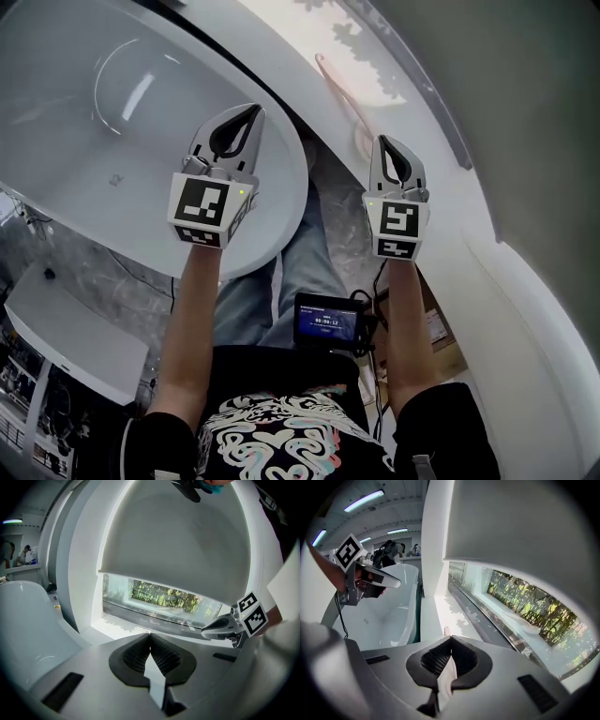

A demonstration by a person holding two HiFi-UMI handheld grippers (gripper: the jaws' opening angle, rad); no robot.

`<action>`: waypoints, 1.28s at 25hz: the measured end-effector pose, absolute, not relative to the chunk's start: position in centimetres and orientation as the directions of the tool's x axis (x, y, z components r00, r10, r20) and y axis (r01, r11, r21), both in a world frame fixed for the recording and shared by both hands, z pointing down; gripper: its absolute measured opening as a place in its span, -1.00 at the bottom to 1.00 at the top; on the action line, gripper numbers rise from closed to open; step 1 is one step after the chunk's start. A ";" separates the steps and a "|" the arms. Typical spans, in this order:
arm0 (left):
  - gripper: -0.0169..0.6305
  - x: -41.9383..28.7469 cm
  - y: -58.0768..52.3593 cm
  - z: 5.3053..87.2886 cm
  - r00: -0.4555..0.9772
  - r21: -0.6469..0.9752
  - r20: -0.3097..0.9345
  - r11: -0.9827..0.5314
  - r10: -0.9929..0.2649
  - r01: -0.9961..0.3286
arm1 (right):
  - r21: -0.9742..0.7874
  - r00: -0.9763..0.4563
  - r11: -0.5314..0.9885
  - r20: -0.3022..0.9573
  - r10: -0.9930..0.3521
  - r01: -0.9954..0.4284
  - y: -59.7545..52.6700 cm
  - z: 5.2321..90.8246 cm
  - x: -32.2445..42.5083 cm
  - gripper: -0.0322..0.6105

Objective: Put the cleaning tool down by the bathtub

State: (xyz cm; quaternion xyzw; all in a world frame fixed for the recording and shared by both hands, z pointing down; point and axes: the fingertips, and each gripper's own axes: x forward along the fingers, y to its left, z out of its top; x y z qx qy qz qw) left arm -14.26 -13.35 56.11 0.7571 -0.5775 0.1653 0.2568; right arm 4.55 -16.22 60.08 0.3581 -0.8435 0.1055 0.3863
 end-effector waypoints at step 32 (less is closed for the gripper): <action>-0.90 -12.7 -10.8 36.8 0.297 0.065 0.374 -0.295 -0.879 -0.953 | 0.148 -0.410 0.548 0.514 -0.754 -0.823 -12.6 39.4 9.0 -0.81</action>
